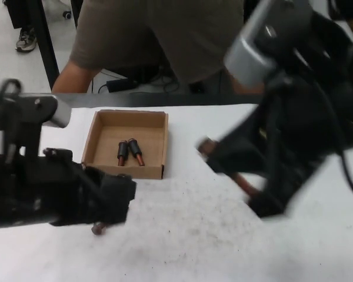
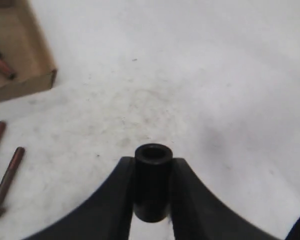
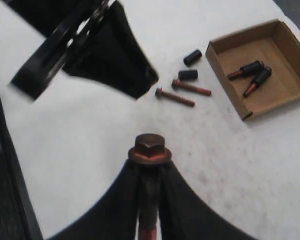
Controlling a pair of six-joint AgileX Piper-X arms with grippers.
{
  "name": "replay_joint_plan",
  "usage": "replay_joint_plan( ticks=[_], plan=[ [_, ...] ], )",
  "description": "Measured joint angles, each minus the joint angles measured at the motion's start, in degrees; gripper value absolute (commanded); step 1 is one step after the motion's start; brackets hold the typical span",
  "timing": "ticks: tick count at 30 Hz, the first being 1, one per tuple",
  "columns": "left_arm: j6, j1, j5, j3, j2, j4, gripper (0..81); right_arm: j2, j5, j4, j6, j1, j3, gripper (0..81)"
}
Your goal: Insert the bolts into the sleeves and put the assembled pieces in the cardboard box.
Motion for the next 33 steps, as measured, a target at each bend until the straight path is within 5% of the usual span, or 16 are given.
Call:
replay_joint_plan(
  ticks=[16, 33],
  plan=[
    [6.3, 0.0, 1.5, 0.1, -3.7, 4.4, 0.8, 10.3, -1.0, -23.0, 26.8, 0.0, 0.0, 0.2],
    [-3.5, 0.0, 1.5, 0.1, -3.7, -6.8, 0.8, 10.3, -1.5, -27.0, 37.2, 0.0, 0.0, 0.2]
  ],
)
